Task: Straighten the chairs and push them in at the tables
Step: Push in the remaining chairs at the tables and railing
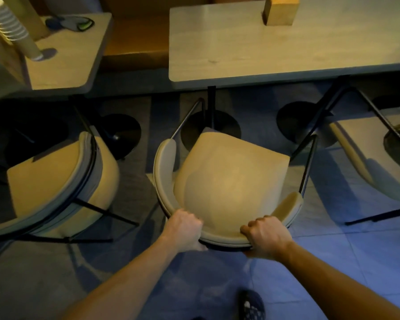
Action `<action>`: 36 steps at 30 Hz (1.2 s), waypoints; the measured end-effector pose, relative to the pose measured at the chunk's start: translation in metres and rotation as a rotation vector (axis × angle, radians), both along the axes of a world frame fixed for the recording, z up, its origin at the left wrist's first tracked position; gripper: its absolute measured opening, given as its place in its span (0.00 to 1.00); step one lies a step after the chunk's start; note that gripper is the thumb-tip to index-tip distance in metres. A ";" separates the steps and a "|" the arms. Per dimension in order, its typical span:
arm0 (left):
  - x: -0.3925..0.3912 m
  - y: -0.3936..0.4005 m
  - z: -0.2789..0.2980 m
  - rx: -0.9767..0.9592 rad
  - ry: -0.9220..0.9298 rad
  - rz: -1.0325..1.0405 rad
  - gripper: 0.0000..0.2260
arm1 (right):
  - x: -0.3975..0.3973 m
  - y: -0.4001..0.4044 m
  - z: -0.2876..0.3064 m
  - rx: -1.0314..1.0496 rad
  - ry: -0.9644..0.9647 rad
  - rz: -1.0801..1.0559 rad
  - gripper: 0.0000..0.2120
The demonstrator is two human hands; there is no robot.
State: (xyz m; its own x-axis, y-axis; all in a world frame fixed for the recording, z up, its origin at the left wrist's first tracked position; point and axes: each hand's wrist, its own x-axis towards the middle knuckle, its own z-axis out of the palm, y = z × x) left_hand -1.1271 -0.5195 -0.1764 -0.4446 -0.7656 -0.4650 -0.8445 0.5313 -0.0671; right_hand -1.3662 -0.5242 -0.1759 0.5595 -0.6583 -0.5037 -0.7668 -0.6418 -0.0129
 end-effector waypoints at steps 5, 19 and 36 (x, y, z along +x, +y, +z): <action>-0.043 0.002 0.001 0.046 0.042 0.129 0.28 | -0.034 -0.035 0.003 0.010 0.059 0.064 0.20; -0.084 -0.068 0.003 -0.054 0.047 0.225 0.27 | -0.062 -0.143 -0.001 -0.001 0.097 0.177 0.19; -0.143 -0.078 -0.007 -0.125 0.199 0.357 0.41 | -0.100 -0.177 0.010 0.013 0.210 0.137 0.33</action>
State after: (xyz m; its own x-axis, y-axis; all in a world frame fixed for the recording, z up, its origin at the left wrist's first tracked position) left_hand -1.2703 -0.5972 -0.1832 -0.2134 -0.9326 -0.2912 -0.9769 0.2017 0.0701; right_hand -1.4664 -0.7008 -0.1661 0.5250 -0.5762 -0.6264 -0.6594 -0.7407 0.1287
